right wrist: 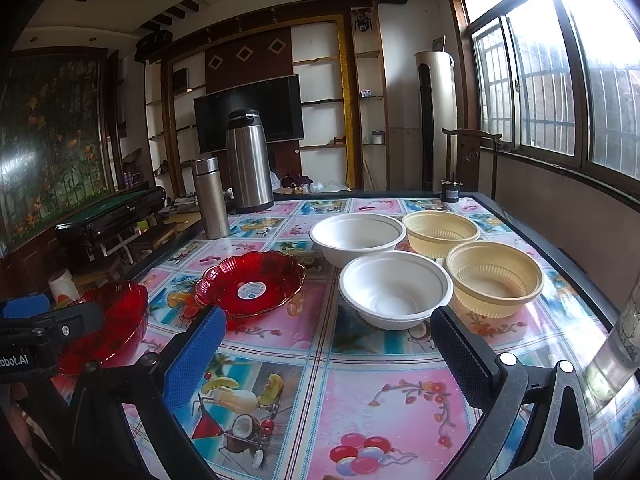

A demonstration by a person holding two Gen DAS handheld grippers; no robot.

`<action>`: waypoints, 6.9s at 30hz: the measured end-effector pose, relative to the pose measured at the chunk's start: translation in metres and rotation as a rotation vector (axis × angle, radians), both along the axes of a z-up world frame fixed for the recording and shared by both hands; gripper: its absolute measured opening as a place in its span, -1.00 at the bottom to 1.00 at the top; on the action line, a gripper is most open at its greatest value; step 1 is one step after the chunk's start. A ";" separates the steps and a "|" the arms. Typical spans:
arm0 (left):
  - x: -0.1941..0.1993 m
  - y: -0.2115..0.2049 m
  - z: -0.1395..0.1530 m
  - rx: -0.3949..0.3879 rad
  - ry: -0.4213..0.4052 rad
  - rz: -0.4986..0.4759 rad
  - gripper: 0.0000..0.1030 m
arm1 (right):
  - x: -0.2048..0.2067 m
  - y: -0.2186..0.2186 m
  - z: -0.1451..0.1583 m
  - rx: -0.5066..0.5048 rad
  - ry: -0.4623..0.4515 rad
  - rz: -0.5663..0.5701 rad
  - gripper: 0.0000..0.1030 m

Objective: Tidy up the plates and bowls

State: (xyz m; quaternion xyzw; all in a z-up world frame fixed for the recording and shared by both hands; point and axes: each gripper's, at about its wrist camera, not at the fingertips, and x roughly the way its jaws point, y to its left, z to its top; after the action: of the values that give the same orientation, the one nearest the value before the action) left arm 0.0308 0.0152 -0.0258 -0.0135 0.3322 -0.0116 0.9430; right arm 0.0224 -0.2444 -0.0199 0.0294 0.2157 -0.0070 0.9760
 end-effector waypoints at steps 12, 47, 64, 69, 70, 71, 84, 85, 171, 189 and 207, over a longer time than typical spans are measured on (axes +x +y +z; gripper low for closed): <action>0.002 -0.005 -0.004 0.022 0.009 -0.001 1.00 | 0.000 -0.005 -0.004 0.022 0.022 -0.002 1.00; 0.103 0.028 0.035 -0.222 0.237 -0.184 1.00 | 0.108 -0.021 0.032 0.332 0.167 0.173 0.99; 0.163 0.006 0.012 0.105 0.163 0.090 1.00 | 0.168 -0.032 -0.045 0.782 0.350 0.329 0.95; 0.163 0.001 0.016 0.130 0.150 0.091 1.00 | 0.167 -0.040 -0.044 0.804 0.336 0.304 0.96; 0.165 0.000 0.016 0.133 0.149 0.089 1.00 | 0.167 -0.040 -0.044 0.805 0.336 0.304 0.96; 0.166 -0.001 0.017 0.137 0.149 0.086 1.00 | 0.167 -0.040 -0.044 0.805 0.336 0.307 0.96; 0.183 -0.004 0.006 0.091 0.232 0.047 1.00 | 0.176 -0.035 -0.053 0.822 0.377 0.326 0.91; 0.190 -0.004 0.001 0.052 0.274 0.031 1.00 | 0.177 -0.034 -0.054 0.828 0.383 0.327 0.89; 0.003 0.095 0.001 -0.247 0.136 0.120 -0.75 | 0.069 0.073 -0.023 0.647 0.302 0.441 -0.83; 0.041 0.167 -0.043 -0.186 0.270 0.219 -0.75 | 0.102 0.176 -0.069 0.505 0.485 0.414 -0.82; 0.061 0.168 -0.064 -0.055 0.358 0.245 -0.53 | 0.107 0.201 -0.073 0.321 0.467 0.400 -0.75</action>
State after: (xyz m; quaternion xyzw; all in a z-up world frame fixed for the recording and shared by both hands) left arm 0.0921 0.1833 -0.0901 -0.0815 0.4897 0.0966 0.8627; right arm 0.1295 -0.0438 -0.0929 0.1372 0.4331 0.2121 0.8652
